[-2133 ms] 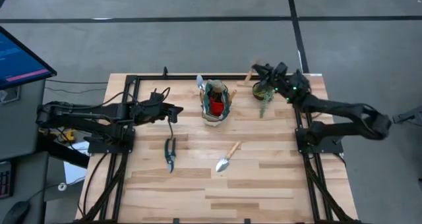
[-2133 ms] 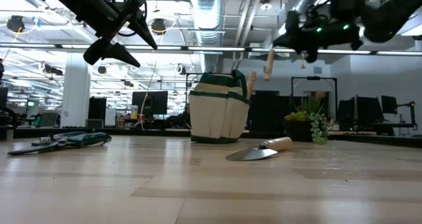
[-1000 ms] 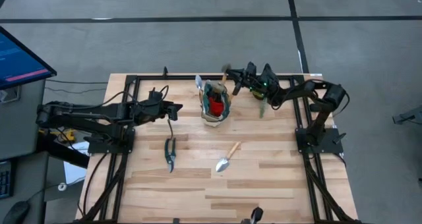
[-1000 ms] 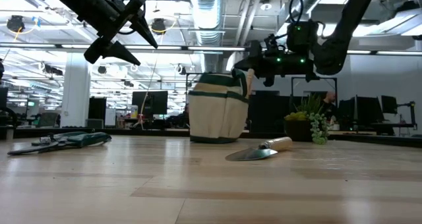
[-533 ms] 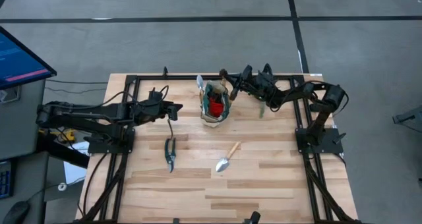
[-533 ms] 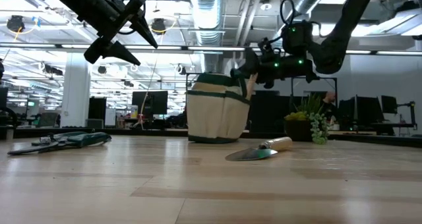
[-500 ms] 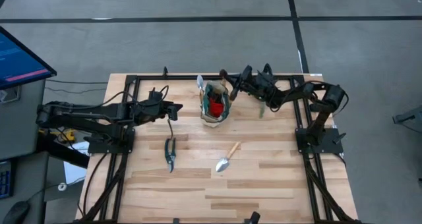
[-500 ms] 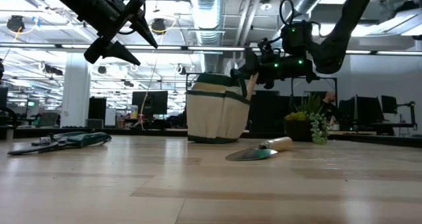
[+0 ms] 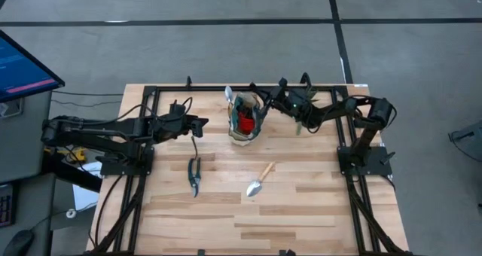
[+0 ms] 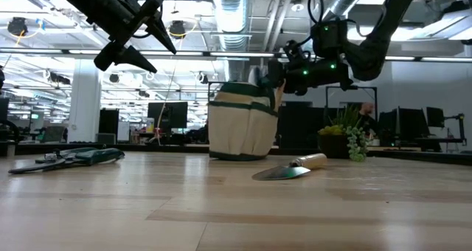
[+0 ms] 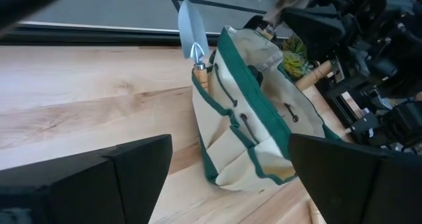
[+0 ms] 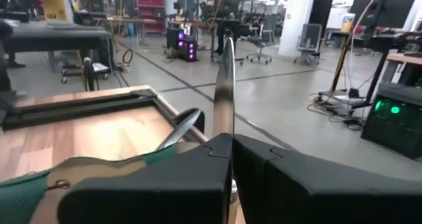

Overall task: Pick & Place Garden tools in Gardening bag
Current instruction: Put the brown trowel into the brown gardening bag

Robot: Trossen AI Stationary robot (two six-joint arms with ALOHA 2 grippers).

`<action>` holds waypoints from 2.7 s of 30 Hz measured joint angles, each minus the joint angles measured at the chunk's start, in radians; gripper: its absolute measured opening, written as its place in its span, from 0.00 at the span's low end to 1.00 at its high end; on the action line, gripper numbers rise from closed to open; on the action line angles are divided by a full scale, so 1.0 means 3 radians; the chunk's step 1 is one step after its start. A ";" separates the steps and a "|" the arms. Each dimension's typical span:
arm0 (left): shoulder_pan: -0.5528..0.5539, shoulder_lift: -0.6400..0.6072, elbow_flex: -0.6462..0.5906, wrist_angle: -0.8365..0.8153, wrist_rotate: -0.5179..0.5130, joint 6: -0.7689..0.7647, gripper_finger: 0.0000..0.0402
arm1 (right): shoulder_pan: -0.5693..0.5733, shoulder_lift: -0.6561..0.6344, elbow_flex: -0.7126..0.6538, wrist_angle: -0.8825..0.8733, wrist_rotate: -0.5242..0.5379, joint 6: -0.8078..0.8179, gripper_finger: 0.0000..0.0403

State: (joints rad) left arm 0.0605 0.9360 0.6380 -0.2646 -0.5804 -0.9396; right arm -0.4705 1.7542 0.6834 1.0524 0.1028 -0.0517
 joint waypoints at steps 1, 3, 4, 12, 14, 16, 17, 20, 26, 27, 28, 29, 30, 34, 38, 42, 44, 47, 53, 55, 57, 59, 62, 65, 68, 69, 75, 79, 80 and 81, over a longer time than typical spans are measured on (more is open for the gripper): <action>-0.0001 0.0000 0.0000 0.0000 0.0000 0.0001 0.73 | 0.0003 0.0000 0.0000 -0.0024 -0.0001 0.0000 0.00; 0.0000 0.0000 0.0000 0.0001 -0.0001 0.0003 0.73 | 0.0018 0.0000 0.0000 -0.0056 -0.0001 0.0014 0.00; -0.0001 0.0000 0.0000 0.0001 -0.0003 0.0012 0.73 | 0.0020 0.0000 0.0000 -0.0070 -0.0001 0.0014 0.00; 0.0000 0.0000 0.0000 0.0017 -0.0015 0.0081 0.73 | 0.0019 0.0000 0.0000 -0.0144 -0.0014 -0.0037 0.00; -0.0001 0.0000 0.0000 0.0018 -0.0015 0.0082 0.73 | 0.0019 0.0000 -0.0001 -0.0196 -0.0020 -0.0038 0.00; 0.0000 0.0000 0.0000 0.0018 -0.0015 0.0082 0.73 | 0.0019 0.0000 -0.0001 -0.0229 -0.0082 -0.0039 0.00; 0.0000 0.0000 0.0000 0.0019 -0.0015 0.0082 0.73 | 0.0019 0.0000 -0.0001 -0.0236 -0.0094 -0.0039 0.00; 0.0000 0.0000 0.0000 0.0024 -0.0015 0.0083 0.73 | 0.0019 0.0000 -0.0001 -0.0244 -0.0104 -0.0039 0.00; 0.0000 0.0000 0.0000 0.0053 -0.0054 0.0090 0.73 | 0.0019 0.0003 -0.0001 -0.0243 -0.0107 -0.0118 0.00; 0.0000 0.0000 0.0000 0.0062 -0.0055 0.0090 0.73 | 0.0019 0.0003 -0.0001 -0.0243 -0.0117 -0.0148 0.01; -0.0001 0.0000 0.0000 0.0069 -0.0057 0.0090 0.73 | 0.0019 0.0003 -0.0001 -0.0243 -0.0147 -0.0183 0.02; 0.0000 0.0000 0.0000 0.0070 -0.0058 0.0090 0.73 | 0.0019 0.0003 -0.0001 -0.0243 -0.0192 -0.0214 0.03; -0.0001 0.0000 0.0000 0.0070 -0.0058 0.0090 0.73 | 0.0019 0.0003 -0.0001 -0.0242 -0.0239 -0.0247 0.04; -0.0001 0.0000 0.0000 0.0084 -0.0060 0.0090 0.73 | 0.0019 -0.0021 -0.0005 -0.0244 -0.0322 -0.0354 0.11; 0.0000 0.0000 0.0000 0.0092 -0.0061 0.0090 0.73 | 0.0012 -0.0121 -0.0005 -0.0244 -0.0350 -0.0388 0.17; 0.0000 0.0000 0.0000 0.0092 -0.0074 0.0090 0.73 | -0.0025 -0.0247 -0.0005 -0.0265 -0.0351 -0.0388 0.22; 0.0000 0.0000 0.0000 0.0093 -0.0076 0.0090 0.73 | -0.0041 -0.0326 -0.0005 -0.0301 -0.0350 -0.0388 0.25; -0.0001 0.0000 0.0000 0.0093 -0.0076 0.0090 0.73 | -0.0071 -0.0471 -0.0005 -0.0415 -0.0348 -0.0388 0.30; 0.0000 0.0000 0.0000 0.0096 -0.0084 0.0144 0.73 | -0.0076 -0.0892 0.0014 -0.0567 -0.0314 -0.0458 0.39; -0.0001 0.0000 0.0000 0.0098 -0.0100 0.0152 0.73 | -0.0069 -0.0970 0.0117 -0.0717 -0.0250 -0.0381 0.38; -0.0001 0.0000 0.0000 0.0109 -0.0146 0.0153 0.73 | -0.0069 -0.0988 0.0272 -0.0958 -0.0226 -0.0310 0.34; -0.0001 0.0000 0.0000 0.0117 -0.0182 0.0153 0.73 | -0.0070 -0.0919 0.0473 -0.1201 -0.0221 -0.0304 0.27; 0.0000 0.0000 0.0000 0.0123 -0.0241 0.0153 0.73 | -0.0071 -0.0735 0.0786 -0.1556 -0.0219 -0.0298 0.16; -0.0001 0.0000 0.0000 0.0125 -0.0251 0.0153 0.73 | -0.0049 -0.0536 0.1084 -0.1896 -0.0220 -0.0296 0.04; -0.0001 0.0000 0.0000 0.0125 -0.0251 0.0154 0.73 | -0.0038 -0.0371 0.1270 -0.2055 -0.0227 -0.0304 0.02; 0.0000 0.0000 0.0000 0.0125 -0.0251 0.0154 0.73 | -0.0030 -0.0343 0.1297 -0.2093 -0.0229 -0.0277 0.03; 0.0000 0.0000 0.0000 0.0131 -0.0249 0.0263 0.73 | -0.0027 -0.0264 0.1314 -0.2265 -0.0229 -0.0184 0.01; -0.0001 0.0000 0.0000 0.0135 -0.0249 0.0344 0.73 | -0.0026 -0.0268 0.1314 -0.2442 -0.0229 -0.0200 0.00; -0.0001 0.0000 0.0000 0.0136 -0.0249 0.0349 0.73 | -0.0026 -0.0266 0.1314 -0.2468 -0.0229 -0.0198 0.00; -0.0001 0.0000 0.0000 0.0137 -0.0249 0.0352 0.73 | -0.0026 -0.0266 0.1314 -0.2492 -0.0230 -0.0199 0.01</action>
State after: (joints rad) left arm 0.0601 0.9360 0.6380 -0.2234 -0.6552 -0.8341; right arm -0.4782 1.6745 1.0775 0.3047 0.0339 -0.1113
